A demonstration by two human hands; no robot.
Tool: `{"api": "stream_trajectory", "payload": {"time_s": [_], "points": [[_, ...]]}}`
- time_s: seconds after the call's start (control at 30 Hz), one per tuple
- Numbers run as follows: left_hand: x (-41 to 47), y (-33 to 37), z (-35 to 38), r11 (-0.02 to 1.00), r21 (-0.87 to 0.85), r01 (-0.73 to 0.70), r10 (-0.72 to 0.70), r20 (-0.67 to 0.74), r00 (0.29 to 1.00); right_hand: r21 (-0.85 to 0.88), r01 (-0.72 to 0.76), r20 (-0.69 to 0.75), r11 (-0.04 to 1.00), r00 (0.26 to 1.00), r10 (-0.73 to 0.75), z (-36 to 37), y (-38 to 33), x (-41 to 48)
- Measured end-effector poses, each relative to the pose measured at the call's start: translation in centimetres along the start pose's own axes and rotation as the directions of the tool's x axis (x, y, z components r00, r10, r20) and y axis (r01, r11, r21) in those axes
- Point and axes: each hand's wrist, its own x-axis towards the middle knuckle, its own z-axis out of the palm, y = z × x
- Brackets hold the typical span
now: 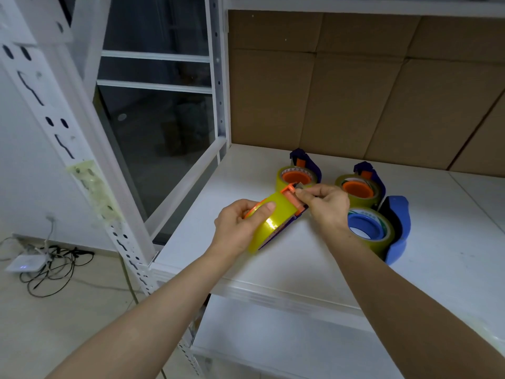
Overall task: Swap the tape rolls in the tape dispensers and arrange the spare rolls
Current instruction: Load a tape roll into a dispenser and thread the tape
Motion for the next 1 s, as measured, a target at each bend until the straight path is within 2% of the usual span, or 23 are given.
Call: {"api": "stream_trajectory", "payload": {"time_s": [0.17, 0.27, 0.4, 0.5, 0.63, 0.73, 0.87, 1.0], "points": [[0.1, -0.1, 0.3, 0.999, -0.024, 0.037, -0.039, -0.123, 0.992, 0.026, -0.064, -0.003, 0.998, 0.998, 0.064, 0.2, 0.1, -0.3], [0.0, 0.1, 0.5, 1.0, -0.007, 0.019, -0.02, -0.145, 0.989, -0.014, -0.093, -0.013, 0.996, 0.996, 0.092, 0.4, 0.6, -0.3], [0.0, 0.5, 0.2, 1.0, 0.03, -0.004, 0.008, -0.125, 0.992, -0.202, 0.073, -0.02, 0.977, 0.997, -0.078, 0.8, 1.2, 0.0], [0.3, 0.7, -0.3, 0.995, 0.087, -0.047, 0.055, -0.097, 0.994, -0.238, 0.161, -0.012, 0.958, 0.986, -0.168, 0.8, 1.0, 0.4], [0.7, 0.9, -0.8, 0.989, 0.141, -0.049, 0.059, -0.07, 0.996, -0.19, 0.126, 0.003, 0.974, 0.992, -0.127, 1.0, 0.6, 0.9], [0.9, 1.1, -0.9, 0.989, 0.15, -0.008, 0.013, -0.032, 0.999, -0.161, 0.03, 0.005, 0.987, 1.0, -0.03, 1.2, 0.4, 1.1], [0.5, 1.0, -0.6, 0.992, 0.115, 0.054, -0.052, -0.016, 0.999, -0.227, -0.027, 0.054, 0.974, 0.998, 0.04, 1.0, 0.8, 1.1], [0.2, 1.1, -0.3, 0.994, 0.096, 0.05, -0.048, -0.016, 0.999, -0.262, 0.0, 0.06, 0.965, 0.998, 0.016, 1.0, 1.7, 0.6]]}}
